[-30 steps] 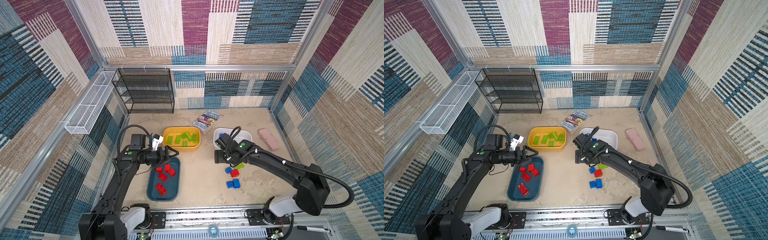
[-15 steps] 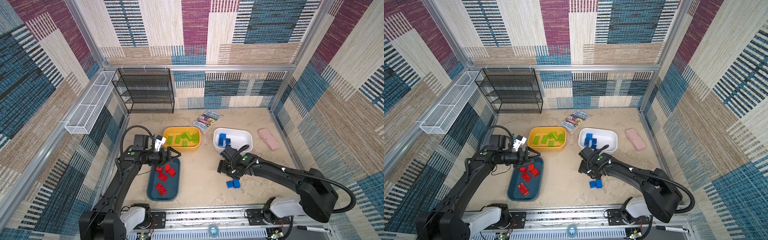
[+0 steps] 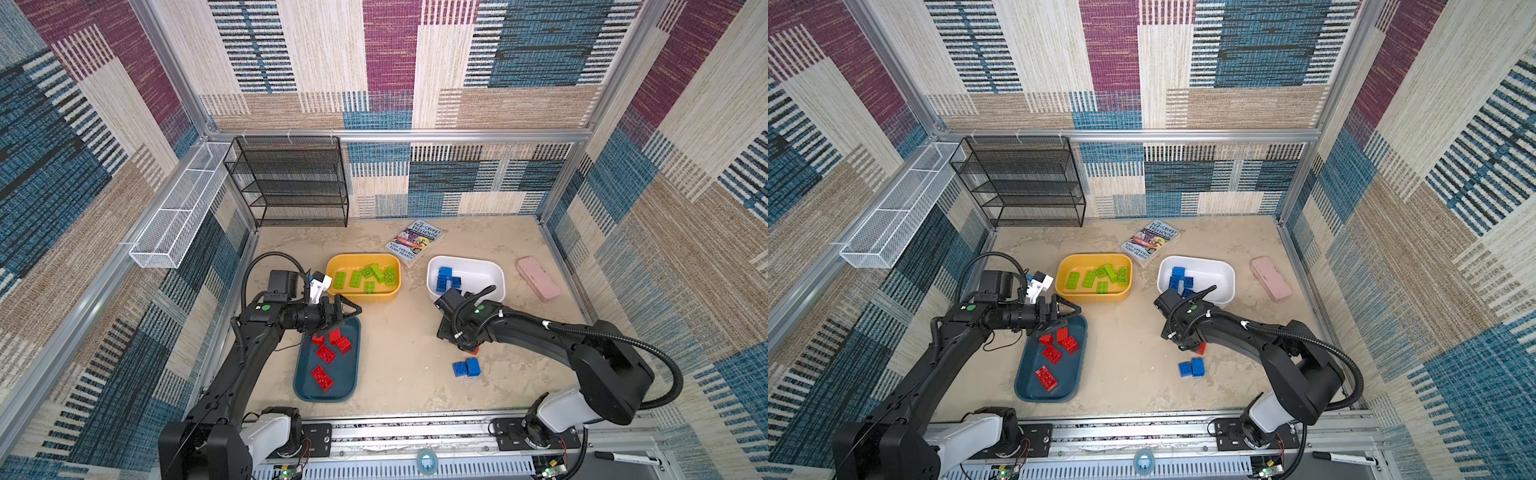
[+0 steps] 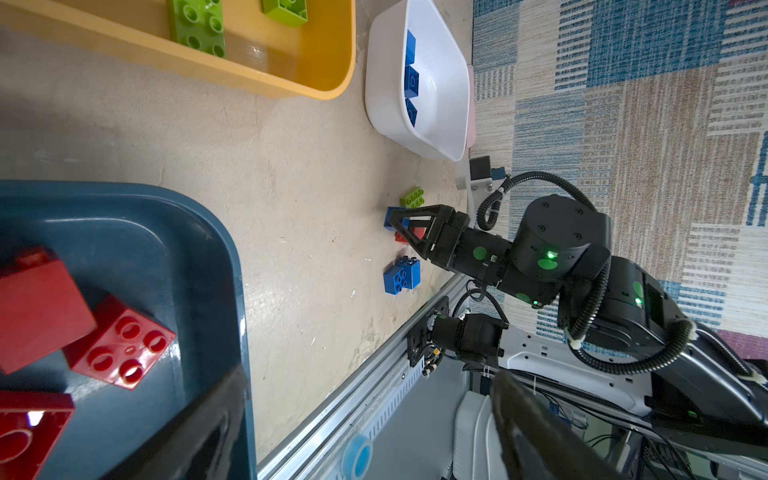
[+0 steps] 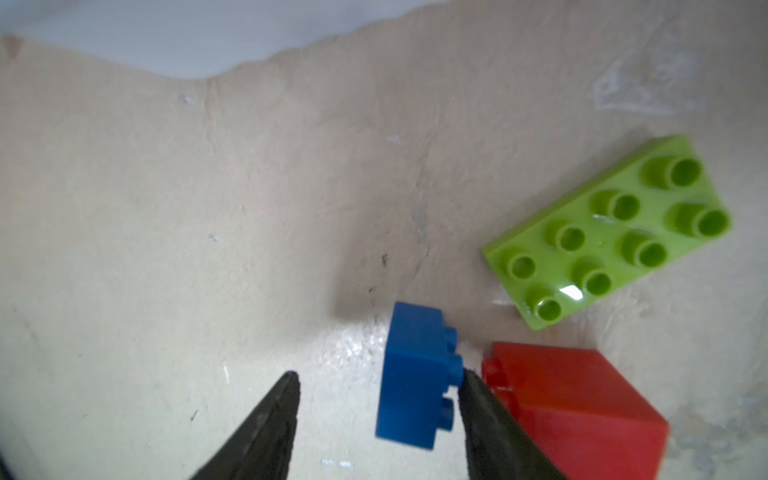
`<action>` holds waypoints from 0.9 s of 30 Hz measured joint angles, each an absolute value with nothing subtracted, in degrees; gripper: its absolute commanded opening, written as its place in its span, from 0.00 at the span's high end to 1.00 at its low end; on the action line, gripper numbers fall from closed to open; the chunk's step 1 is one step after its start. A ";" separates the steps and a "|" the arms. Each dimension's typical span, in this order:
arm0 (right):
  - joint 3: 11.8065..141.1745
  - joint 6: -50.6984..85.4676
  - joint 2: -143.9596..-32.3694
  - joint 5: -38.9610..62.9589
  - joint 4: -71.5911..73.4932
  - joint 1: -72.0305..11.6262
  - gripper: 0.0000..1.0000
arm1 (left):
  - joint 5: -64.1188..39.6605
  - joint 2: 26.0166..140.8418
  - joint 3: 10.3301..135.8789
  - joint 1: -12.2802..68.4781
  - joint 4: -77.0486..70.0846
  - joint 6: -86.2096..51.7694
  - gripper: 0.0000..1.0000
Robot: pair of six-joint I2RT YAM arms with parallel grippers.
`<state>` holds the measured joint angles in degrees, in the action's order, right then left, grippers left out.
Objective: Sort the legos into containers by color
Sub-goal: Pick up the lego from the center of the table, then place the lego in the container.
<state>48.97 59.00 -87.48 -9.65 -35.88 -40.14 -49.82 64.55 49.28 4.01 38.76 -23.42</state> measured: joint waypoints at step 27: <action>73.67 34.83 -92.82 -18.46 -40.99 -26.74 0.76 | -49.67 64.53 51.33 4.01 38.83 -23.24 0.06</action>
<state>73.67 34.83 -92.82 -18.46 -40.99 -26.74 -49.67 64.53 51.33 4.01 38.83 -23.24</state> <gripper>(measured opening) 0.268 0.938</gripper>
